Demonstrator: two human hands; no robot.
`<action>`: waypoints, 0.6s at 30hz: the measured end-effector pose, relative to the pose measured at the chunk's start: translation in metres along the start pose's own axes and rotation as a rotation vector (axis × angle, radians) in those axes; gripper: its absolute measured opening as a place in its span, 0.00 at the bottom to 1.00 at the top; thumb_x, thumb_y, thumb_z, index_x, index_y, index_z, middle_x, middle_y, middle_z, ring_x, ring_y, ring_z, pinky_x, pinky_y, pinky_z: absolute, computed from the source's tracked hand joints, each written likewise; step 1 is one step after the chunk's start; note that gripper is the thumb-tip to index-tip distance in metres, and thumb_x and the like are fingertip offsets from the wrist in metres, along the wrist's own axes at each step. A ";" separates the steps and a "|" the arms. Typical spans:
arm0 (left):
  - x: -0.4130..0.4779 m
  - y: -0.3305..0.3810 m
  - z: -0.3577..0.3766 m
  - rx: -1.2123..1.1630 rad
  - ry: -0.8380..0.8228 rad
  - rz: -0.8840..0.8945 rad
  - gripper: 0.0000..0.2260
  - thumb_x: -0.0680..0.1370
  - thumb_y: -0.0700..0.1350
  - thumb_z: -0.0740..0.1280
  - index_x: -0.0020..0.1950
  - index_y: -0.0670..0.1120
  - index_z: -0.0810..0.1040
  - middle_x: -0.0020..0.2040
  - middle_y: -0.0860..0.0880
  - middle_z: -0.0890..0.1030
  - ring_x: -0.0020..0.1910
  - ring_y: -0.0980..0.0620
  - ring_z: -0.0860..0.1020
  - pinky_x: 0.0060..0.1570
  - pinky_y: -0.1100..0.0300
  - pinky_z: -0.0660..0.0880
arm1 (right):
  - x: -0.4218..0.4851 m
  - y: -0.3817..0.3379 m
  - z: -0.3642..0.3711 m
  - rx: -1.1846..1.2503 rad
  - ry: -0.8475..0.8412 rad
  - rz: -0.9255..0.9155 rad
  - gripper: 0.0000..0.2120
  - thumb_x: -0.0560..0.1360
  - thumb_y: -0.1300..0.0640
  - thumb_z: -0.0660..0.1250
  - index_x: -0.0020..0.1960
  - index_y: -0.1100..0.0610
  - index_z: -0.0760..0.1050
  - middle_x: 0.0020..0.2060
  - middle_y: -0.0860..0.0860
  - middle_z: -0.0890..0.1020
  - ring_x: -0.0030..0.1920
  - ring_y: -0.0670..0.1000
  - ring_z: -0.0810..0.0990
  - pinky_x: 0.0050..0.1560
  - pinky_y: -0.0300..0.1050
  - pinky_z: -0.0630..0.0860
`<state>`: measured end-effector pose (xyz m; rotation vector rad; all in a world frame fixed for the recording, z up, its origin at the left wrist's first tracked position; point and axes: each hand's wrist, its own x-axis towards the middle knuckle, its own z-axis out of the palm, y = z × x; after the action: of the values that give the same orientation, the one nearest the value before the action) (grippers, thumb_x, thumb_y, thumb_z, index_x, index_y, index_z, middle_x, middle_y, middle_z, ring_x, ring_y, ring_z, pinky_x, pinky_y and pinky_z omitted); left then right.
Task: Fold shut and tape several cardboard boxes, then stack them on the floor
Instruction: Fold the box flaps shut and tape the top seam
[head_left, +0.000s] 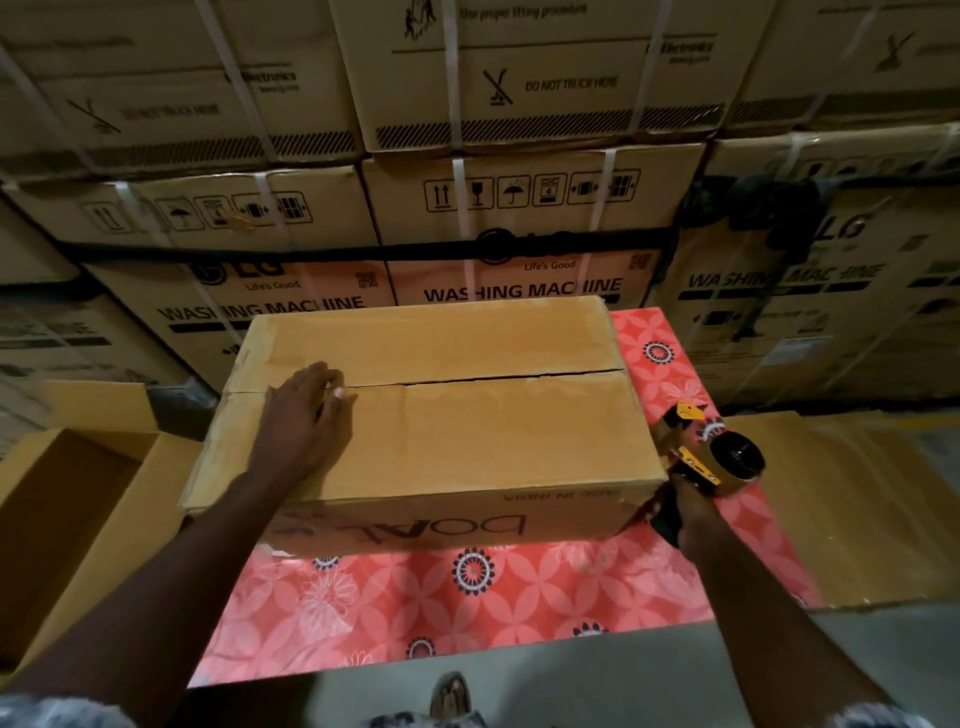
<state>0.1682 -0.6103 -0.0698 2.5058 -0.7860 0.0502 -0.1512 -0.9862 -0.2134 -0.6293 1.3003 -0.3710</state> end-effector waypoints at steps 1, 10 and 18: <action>0.001 0.000 -0.002 -0.033 0.022 0.000 0.23 0.82 0.58 0.55 0.69 0.45 0.75 0.70 0.43 0.75 0.69 0.43 0.71 0.73 0.38 0.56 | -0.002 -0.008 0.004 -0.015 0.010 -0.027 0.10 0.81 0.52 0.65 0.43 0.55 0.77 0.25 0.50 0.80 0.22 0.48 0.78 0.23 0.39 0.76; 0.001 0.006 -0.010 -0.050 0.179 0.043 0.13 0.83 0.48 0.62 0.60 0.44 0.83 0.59 0.45 0.84 0.55 0.44 0.80 0.64 0.45 0.72 | -0.105 -0.105 0.074 -0.544 0.162 -0.842 0.14 0.75 0.49 0.74 0.46 0.60 0.79 0.34 0.55 0.81 0.35 0.55 0.81 0.36 0.49 0.76; 0.024 0.016 -0.020 -0.122 -0.019 0.061 0.09 0.81 0.48 0.69 0.59 0.48 0.84 0.55 0.50 0.84 0.52 0.52 0.80 0.52 0.54 0.77 | -0.178 -0.085 0.215 -0.899 -0.295 -1.044 0.12 0.72 0.63 0.74 0.54 0.55 0.85 0.43 0.51 0.86 0.37 0.39 0.79 0.36 0.35 0.72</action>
<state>0.1817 -0.6242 -0.0406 2.3704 -0.8479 -0.0003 0.0209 -0.9002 0.0062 -2.0568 0.7038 -0.4917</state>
